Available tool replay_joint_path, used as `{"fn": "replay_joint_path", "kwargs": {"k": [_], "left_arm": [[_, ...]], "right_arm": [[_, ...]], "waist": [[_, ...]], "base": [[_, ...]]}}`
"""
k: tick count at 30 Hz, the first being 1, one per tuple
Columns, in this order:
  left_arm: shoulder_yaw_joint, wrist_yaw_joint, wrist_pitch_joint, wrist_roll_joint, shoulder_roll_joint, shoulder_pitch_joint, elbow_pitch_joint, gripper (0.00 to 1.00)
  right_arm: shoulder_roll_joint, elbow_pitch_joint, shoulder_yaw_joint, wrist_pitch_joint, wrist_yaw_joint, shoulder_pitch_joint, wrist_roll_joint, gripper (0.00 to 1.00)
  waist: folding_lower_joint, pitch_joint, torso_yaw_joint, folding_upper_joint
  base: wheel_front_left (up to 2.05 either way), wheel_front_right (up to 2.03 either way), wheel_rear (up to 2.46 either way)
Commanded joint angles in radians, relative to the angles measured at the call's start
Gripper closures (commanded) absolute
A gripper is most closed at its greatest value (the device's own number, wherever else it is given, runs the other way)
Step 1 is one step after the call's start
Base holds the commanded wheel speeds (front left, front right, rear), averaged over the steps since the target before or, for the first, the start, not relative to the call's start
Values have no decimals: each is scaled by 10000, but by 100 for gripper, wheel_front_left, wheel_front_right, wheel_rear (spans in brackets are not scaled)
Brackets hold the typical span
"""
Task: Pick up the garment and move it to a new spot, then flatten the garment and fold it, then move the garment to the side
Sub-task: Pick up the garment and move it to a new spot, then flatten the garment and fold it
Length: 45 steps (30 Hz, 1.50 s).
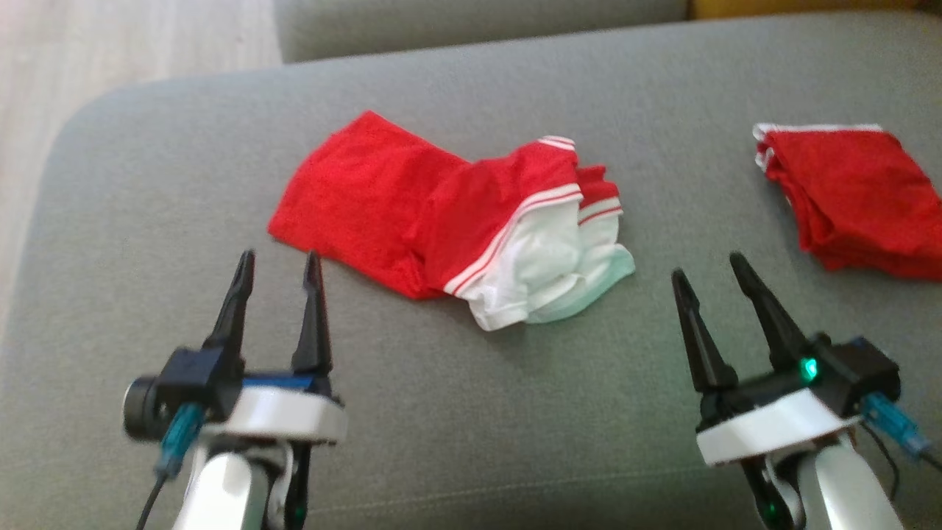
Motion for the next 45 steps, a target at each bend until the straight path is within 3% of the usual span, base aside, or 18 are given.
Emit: {"fn": "replay_joint_path", "kwargs": {"k": [1,13,23,45], "left_arm": [[550,138,-50,114,51,122,-602,0],[1004,379,-50,293,-8,2496,-974,0],[1000,357,-51,782,-19,2689,-937,0],[720,493,-51,751,-25,2764,-695,0]], "right_arm": [[26,-254,117,-65,-4,129,-45,0],[26,-164,-317,-65,-4,1290,-159,0],[26,412,40,-65,-4,1434,10,0],[26,513,30,-65,-4,1352,5,0]], "waist": [[1,-566,425,0],[1,-1392,794,0],[1,-1563,757,0],[1,-1666,598,0]], "base": [[0,0,0],[0,0,0],[0,0,0],[0,0,0]]}}
